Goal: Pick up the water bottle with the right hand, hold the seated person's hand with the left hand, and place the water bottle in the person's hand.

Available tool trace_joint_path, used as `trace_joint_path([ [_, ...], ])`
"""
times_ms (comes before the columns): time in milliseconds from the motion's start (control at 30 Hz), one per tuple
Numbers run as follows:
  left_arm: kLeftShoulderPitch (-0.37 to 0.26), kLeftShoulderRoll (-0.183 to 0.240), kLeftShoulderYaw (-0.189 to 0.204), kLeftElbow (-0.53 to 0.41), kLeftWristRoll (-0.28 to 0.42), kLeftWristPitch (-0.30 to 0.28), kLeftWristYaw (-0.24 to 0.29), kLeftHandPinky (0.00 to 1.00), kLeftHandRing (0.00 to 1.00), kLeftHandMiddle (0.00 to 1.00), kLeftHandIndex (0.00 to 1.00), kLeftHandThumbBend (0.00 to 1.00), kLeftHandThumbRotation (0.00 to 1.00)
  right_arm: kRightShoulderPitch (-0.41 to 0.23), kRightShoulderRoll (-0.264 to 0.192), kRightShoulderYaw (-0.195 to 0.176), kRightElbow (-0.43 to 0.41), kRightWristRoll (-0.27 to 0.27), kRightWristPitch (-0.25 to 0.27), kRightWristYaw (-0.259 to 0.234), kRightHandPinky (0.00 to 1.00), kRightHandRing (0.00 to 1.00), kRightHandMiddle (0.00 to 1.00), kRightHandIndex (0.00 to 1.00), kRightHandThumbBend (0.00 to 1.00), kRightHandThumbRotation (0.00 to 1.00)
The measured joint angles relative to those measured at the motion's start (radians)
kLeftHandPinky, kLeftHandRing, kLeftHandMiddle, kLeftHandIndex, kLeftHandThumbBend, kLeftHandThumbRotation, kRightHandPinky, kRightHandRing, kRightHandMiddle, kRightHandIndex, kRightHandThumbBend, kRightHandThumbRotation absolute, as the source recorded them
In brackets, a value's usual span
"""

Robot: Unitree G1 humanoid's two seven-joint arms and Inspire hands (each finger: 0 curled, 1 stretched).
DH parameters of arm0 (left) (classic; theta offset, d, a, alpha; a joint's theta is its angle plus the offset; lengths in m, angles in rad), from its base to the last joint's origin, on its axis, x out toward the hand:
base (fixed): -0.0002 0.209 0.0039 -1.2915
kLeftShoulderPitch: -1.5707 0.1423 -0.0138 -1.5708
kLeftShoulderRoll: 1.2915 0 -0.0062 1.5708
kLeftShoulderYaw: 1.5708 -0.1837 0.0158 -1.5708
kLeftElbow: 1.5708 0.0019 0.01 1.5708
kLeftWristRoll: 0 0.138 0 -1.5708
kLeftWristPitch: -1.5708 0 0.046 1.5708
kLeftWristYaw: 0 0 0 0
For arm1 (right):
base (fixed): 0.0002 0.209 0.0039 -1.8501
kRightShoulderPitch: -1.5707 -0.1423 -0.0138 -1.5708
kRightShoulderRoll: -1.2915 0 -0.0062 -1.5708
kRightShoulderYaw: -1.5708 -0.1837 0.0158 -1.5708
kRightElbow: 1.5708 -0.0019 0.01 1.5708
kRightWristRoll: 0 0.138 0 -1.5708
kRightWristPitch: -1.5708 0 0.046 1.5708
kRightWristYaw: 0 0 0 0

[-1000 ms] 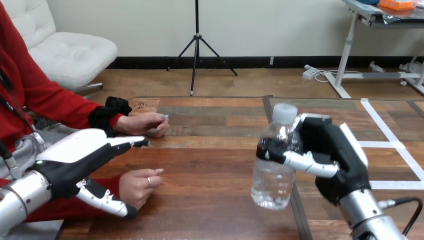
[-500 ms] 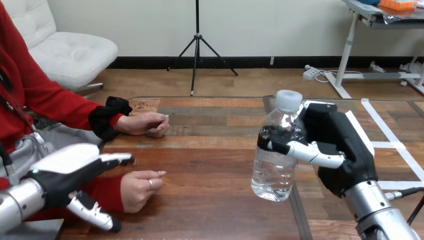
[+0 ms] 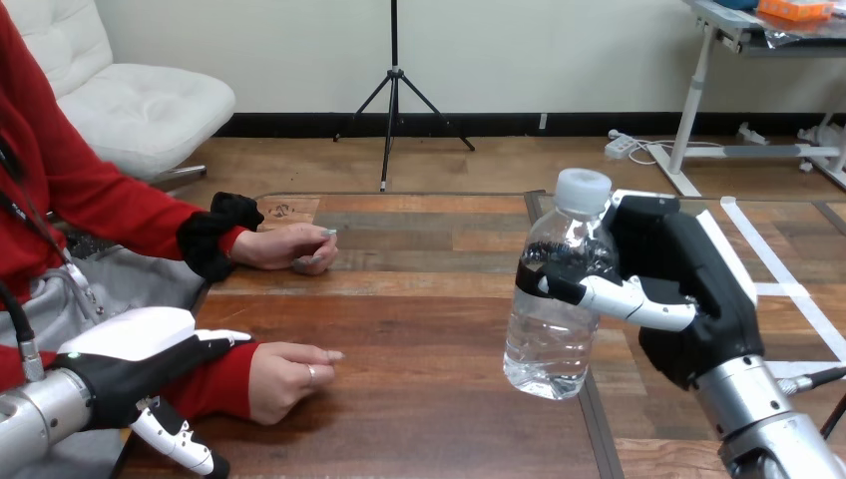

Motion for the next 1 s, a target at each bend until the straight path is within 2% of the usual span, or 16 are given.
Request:
trace_joint_path([
  [533,-0.058,0.006,-0.041,0.047,0.052,0.011,0.041,0.82,0.86,0.87,0.87,1.0,0.29,0.001,-0.001,0.0,-0.107,0.043,0.089,-0.025,0.02,0.06,0.1,0.14,0.48,0.0],
  [700,-0.071,0.006,-0.048,0.067,0.068,0.013,0.062,0.81,0.85,0.86,0.86,1.0,0.3,0.001,-0.002,0.001,-0.137,0.038,0.097,-0.035,0.02,0.05,0.09,0.13,0.48,0.0],
  [1000,-0.087,0.008,-0.072,0.112,0.109,0.011,0.141,0.78,0.82,0.83,0.84,1.0,0.29,0.001,-0.005,0.001,-0.181,0.023,0.113,-0.05,0.0,0.04,0.09,0.12,0.48,0.0],
])
